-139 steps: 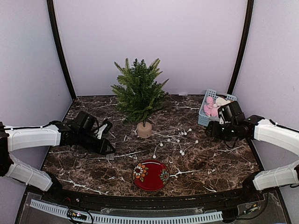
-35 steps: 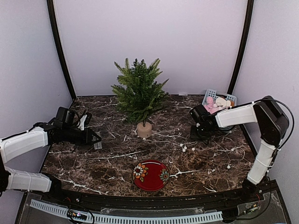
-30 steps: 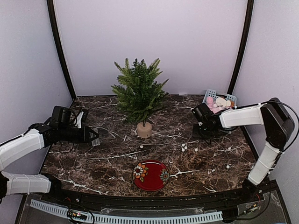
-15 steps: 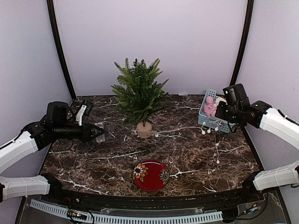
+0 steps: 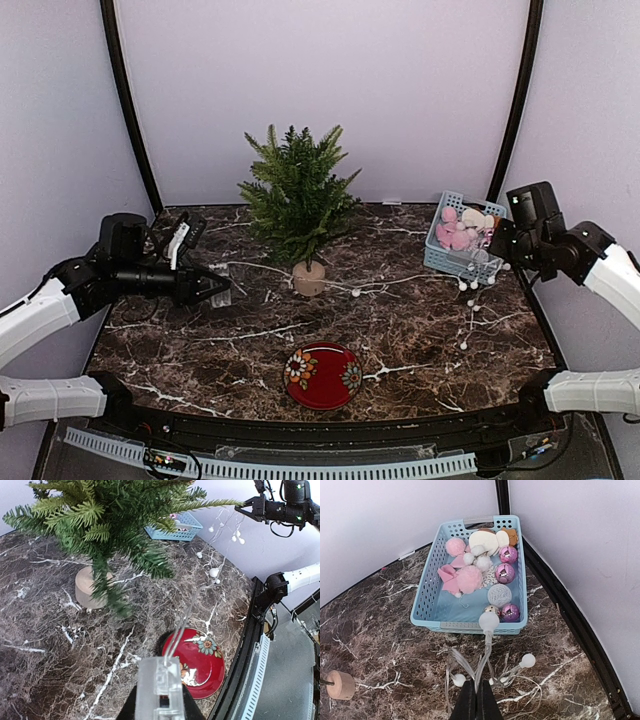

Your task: Decorate the small christmas tree

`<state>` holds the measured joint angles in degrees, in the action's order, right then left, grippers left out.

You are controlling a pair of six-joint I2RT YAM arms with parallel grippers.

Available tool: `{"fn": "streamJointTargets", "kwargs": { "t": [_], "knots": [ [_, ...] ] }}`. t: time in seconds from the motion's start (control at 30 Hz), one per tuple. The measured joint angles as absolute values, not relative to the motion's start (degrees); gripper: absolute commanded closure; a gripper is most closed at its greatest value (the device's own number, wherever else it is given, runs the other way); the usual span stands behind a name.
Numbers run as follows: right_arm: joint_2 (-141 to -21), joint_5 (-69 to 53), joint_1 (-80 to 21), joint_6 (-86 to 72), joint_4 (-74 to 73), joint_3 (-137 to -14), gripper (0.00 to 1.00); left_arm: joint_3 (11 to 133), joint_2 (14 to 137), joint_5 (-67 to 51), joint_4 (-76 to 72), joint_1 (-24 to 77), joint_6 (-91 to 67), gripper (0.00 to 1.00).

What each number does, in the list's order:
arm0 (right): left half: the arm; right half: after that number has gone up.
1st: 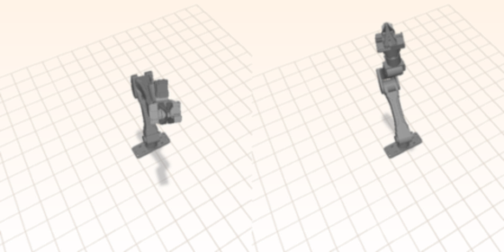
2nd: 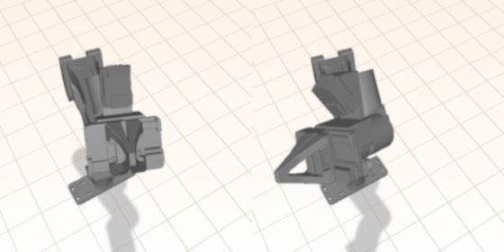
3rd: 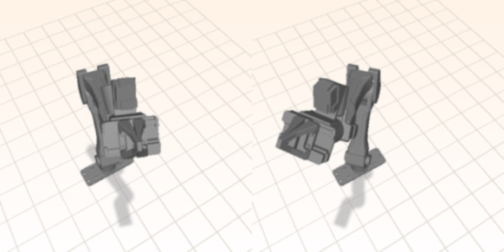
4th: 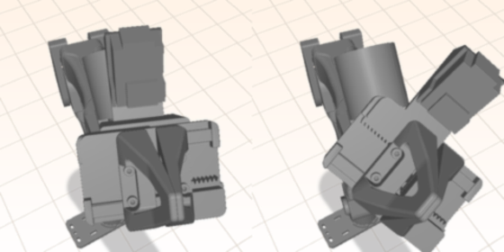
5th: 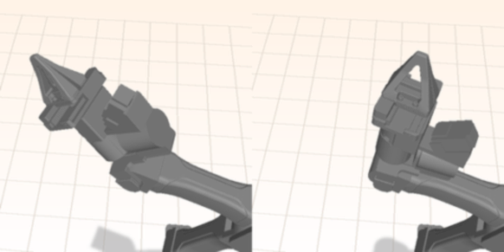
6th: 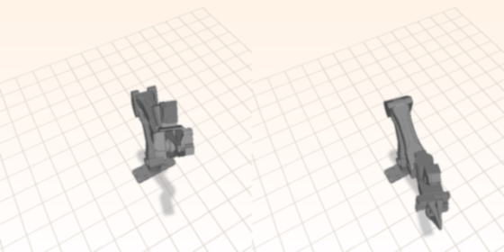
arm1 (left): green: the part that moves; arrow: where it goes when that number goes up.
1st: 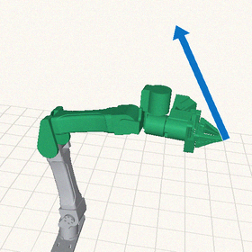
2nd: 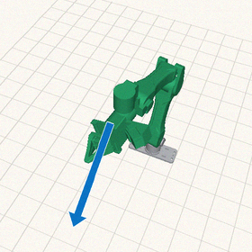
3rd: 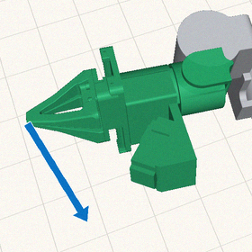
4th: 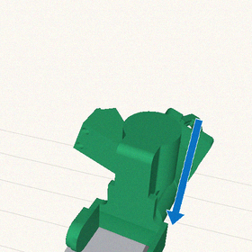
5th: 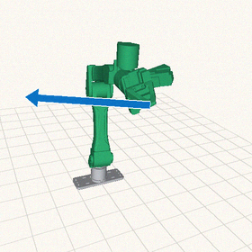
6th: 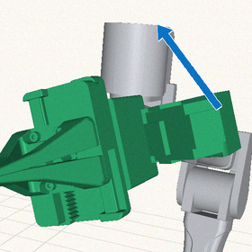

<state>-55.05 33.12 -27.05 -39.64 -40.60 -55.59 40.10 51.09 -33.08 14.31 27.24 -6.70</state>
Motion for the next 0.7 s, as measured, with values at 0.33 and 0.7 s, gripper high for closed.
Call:
{"fn": "streamJointTargets", "kwargs": {
  "t": [0.33, 0.7],
  "knots": [
    [-53.71, 32.97, -26.72, -39.94, -41.10, -55.48, 1.00, 42.78, 55.40, -30.24, 15.27, 27.24, -6.79, 1.00],
    [-53.21, 31.55, -26.72, -40.80, -40.71, -54.28, 1.00, 45.21, 64.10, -25.63, 14.74, 27.24, -6.66, 1.00]
  ]
}}
